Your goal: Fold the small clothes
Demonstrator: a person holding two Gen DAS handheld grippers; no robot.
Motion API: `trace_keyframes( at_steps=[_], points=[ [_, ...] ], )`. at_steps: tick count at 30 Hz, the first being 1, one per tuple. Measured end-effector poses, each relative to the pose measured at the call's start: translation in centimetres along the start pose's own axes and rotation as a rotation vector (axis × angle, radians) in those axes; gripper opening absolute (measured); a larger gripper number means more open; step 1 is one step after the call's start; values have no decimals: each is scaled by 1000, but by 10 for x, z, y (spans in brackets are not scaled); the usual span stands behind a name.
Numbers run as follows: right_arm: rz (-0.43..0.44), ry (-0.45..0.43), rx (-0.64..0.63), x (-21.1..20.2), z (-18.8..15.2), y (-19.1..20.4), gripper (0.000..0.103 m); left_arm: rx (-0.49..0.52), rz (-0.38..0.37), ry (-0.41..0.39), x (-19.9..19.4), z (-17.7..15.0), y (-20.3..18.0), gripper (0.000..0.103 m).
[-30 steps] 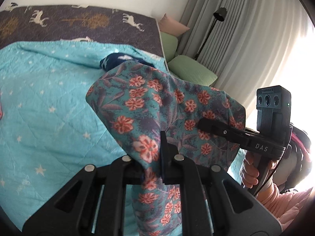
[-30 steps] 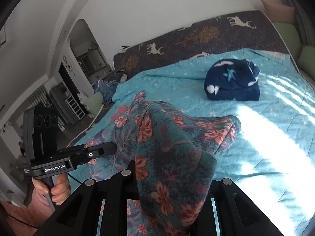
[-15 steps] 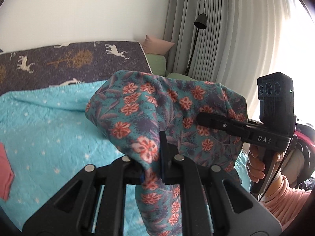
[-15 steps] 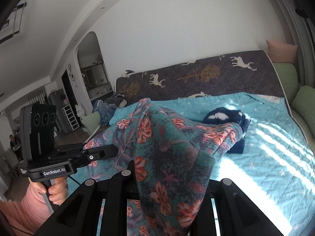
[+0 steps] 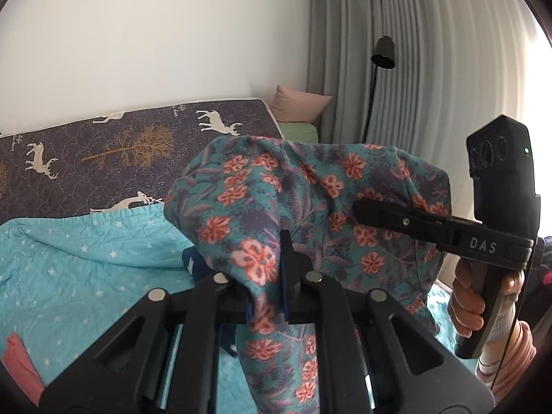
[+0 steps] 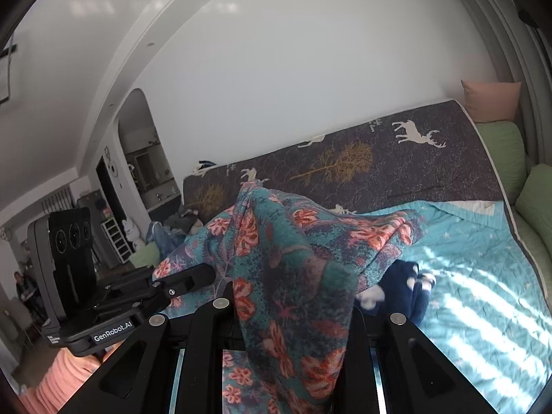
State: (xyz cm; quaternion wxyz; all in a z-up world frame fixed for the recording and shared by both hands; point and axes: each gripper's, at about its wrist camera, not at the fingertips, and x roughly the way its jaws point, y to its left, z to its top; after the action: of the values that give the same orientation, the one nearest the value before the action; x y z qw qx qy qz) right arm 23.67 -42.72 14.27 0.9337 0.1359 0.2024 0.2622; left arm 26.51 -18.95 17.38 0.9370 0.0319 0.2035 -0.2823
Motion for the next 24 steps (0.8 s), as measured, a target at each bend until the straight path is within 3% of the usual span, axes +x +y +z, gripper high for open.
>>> trace_keyframes(
  at_steps=[4,8,11,13,14,16,19,22,24],
  points=[
    [-9,7,24,45,16,-31,20,-31,27,11,50,10,23,13],
    [-15,63,100,105,16,-79,23,-117,67,83,124,-6,56,19],
    [-96,164,151,163,0,-127,28,-169,188,241,207,-45,81,28],
    [-230,275,172,207,-21,-162,29,-115,311,404,255,-81,85,28],
    [-309,334,169,225,-34,-177,30,-70,345,441,270,-100,80,29],
    [-424,435,140,249,-61,-202,39,-5,383,374,271,-119,67,28],
    [-447,363,140,239,-77,-215,68,1,368,342,263,-122,61,28],
    [-431,342,192,230,-80,-224,72,10,361,362,261,-115,57,28],
    [-482,317,177,222,-72,-219,72,38,374,365,259,-108,52,28]
  ],
)
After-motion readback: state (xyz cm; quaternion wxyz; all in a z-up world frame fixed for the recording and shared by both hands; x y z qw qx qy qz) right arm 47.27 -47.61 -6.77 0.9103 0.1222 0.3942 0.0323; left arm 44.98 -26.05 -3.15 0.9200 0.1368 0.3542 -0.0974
